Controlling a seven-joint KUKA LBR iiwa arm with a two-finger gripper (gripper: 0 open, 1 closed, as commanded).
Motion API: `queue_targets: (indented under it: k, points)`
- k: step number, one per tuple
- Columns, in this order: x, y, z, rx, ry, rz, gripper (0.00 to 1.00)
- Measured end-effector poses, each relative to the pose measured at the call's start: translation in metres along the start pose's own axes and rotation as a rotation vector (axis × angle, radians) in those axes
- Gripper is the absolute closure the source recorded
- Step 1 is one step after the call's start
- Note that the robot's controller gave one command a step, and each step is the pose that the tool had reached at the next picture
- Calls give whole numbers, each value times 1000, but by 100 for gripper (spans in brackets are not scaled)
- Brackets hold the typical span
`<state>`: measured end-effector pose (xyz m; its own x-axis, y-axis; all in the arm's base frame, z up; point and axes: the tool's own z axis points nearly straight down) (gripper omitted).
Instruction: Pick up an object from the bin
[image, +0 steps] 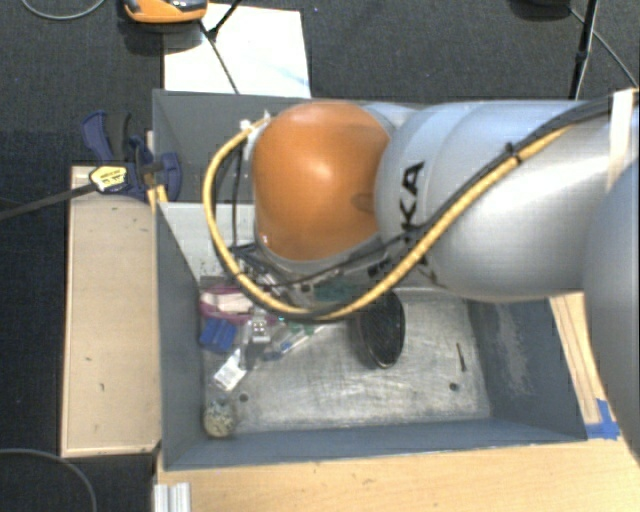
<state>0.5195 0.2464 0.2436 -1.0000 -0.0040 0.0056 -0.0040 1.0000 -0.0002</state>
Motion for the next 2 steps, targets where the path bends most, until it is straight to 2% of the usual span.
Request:
queue_targets:
  k: [1, 2]
  points:
    - [23, -47, 176, 0, -3, 325, 0]
    - [18, -148, 155, 3, -6, 260, 0]
